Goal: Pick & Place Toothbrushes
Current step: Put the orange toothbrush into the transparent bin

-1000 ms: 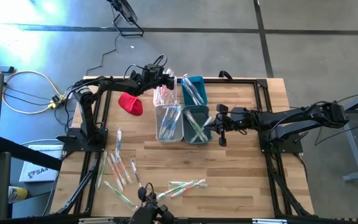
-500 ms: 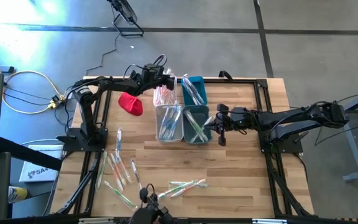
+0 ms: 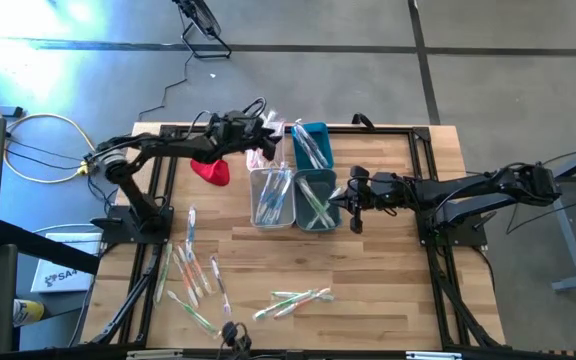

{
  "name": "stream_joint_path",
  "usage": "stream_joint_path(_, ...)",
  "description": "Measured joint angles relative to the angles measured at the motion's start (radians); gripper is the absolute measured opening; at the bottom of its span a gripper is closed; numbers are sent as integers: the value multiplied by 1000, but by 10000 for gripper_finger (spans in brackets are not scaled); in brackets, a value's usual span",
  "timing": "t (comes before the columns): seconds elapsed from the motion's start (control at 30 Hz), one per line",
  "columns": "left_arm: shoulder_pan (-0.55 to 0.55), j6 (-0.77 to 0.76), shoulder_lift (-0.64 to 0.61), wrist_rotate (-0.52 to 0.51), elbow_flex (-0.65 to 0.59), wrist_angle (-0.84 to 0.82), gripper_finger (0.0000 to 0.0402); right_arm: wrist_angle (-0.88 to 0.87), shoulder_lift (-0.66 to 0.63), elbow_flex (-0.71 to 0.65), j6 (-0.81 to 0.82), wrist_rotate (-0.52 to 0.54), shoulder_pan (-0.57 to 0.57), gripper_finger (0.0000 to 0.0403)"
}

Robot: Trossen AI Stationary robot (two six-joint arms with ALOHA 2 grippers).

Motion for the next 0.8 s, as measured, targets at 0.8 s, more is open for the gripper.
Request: stream_joint_path(0.8, -121, 23, -738, 15, -684, 169, 188, 33, 0, 0, 8, 0, 0, 2)
